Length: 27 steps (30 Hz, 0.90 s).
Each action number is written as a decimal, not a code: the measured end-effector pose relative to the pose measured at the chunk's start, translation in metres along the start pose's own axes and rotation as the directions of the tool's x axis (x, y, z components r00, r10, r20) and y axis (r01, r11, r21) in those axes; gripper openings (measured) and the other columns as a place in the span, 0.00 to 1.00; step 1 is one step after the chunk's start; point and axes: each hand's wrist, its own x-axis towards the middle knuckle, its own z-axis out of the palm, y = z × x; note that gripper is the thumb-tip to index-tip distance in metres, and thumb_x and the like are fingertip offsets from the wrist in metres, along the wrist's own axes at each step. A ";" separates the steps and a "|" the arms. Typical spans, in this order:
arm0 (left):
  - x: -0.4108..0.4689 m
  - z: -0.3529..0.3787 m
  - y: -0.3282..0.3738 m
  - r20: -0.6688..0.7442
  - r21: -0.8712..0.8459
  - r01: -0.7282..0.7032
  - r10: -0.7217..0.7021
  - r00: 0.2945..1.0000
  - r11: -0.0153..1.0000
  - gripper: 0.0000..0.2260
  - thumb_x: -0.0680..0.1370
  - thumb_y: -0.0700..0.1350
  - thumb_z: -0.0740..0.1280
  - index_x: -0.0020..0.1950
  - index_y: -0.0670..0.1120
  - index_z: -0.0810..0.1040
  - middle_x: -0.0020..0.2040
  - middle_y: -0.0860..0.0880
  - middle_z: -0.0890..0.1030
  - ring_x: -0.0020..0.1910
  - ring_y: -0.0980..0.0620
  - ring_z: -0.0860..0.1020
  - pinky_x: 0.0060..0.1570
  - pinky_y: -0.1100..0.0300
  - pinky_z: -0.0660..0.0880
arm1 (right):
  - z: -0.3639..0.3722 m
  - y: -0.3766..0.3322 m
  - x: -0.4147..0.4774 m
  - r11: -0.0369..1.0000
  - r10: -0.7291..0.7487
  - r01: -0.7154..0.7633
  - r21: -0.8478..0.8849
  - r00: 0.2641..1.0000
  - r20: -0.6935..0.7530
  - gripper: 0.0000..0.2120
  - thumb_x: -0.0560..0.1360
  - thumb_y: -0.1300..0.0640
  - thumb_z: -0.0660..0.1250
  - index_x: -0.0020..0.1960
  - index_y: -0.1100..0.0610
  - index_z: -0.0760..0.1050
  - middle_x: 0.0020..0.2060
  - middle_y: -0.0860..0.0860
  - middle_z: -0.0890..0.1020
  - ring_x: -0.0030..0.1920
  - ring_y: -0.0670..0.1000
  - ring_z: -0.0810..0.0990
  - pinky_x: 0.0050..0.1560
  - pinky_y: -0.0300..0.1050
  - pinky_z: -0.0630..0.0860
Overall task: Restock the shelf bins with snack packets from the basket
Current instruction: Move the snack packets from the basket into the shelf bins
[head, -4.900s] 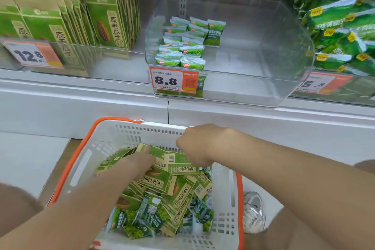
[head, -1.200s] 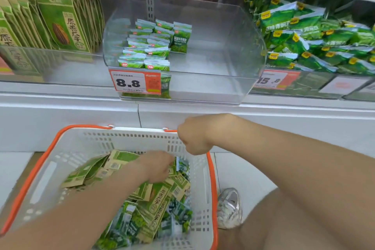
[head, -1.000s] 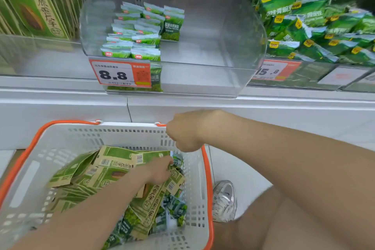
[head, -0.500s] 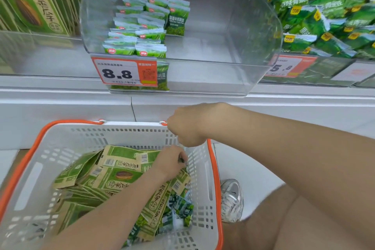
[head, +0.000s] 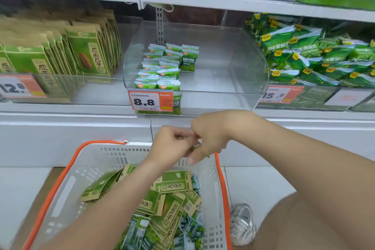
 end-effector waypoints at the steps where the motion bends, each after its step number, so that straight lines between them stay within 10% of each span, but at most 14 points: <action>1: -0.004 -0.005 0.008 -0.034 -0.033 0.003 -0.004 0.999 0.999 0.12 0.78 0.38 0.68 0.37 0.45 0.87 0.33 0.46 0.84 0.32 0.49 0.83 0.37 0.54 0.82 | 0.000 -0.001 -0.003 1.000 -0.008 0.008 0.000 0.996 -0.084 0.25 0.72 0.34 0.74 0.36 0.56 0.77 0.23 0.47 0.80 0.33 0.52 0.83 0.34 0.43 0.77; 6: -0.017 -0.037 0.034 -0.155 -0.029 -0.159 0.153 0.976 0.987 0.13 0.80 0.37 0.64 0.36 0.37 0.80 0.28 0.46 0.78 0.29 0.46 0.77 0.34 0.57 0.74 | -0.013 -0.001 -0.015 0.981 -0.049 0.124 0.151 0.904 -0.424 0.18 0.77 0.49 0.73 0.40 0.63 0.74 0.31 0.56 0.83 0.34 0.50 0.85 0.38 0.50 0.82; 10: -0.015 -0.062 0.051 -0.261 0.164 -0.330 0.364 0.894 0.930 0.09 0.80 0.43 0.72 0.40 0.48 0.86 0.31 0.58 0.76 0.31 0.58 0.72 0.35 0.64 0.69 | -0.021 0.006 -0.023 0.814 -0.023 0.281 0.509 0.890 -0.455 0.16 0.81 0.56 0.71 0.40 0.61 0.69 0.30 0.55 0.77 0.35 0.51 0.83 0.45 0.56 0.86; 19: -0.007 -0.072 0.073 -0.273 0.110 -0.344 0.361 0.892 0.933 0.18 0.86 0.51 0.64 0.43 0.41 0.83 0.33 0.39 0.80 0.27 0.50 0.73 0.34 0.56 0.71 | -0.038 0.008 -0.014 0.540 0.090 0.299 0.787 0.909 -0.408 0.18 0.81 0.60 0.71 0.56 0.76 0.72 0.37 0.55 0.70 0.43 0.53 0.77 0.48 0.53 0.86; 24: 0.008 -0.072 0.082 -0.279 0.594 -0.443 0.688 0.669 0.672 0.08 0.85 0.43 0.63 0.56 0.48 0.83 0.48 0.53 0.81 0.45 0.55 0.75 0.48 0.60 0.69 | -0.068 0.016 -0.005 0.345 0.332 0.266 0.900 0.863 -0.382 0.09 0.77 0.65 0.69 0.53 0.70 0.78 0.39 0.62 0.85 0.40 0.61 0.88 0.46 0.59 0.86; 27: 0.026 -0.075 0.082 -0.151 0.724 -0.444 0.749 0.645 0.528 0.08 0.80 0.41 0.64 0.57 0.47 0.80 0.53 0.50 0.80 0.53 0.48 0.76 0.56 0.54 0.71 | -0.086 0.035 0.018 0.310 0.551 0.308 0.899 0.712 -0.435 0.12 0.73 0.59 0.69 0.51 0.67 0.80 0.36 0.56 0.77 0.35 0.56 0.84 0.42 0.55 0.86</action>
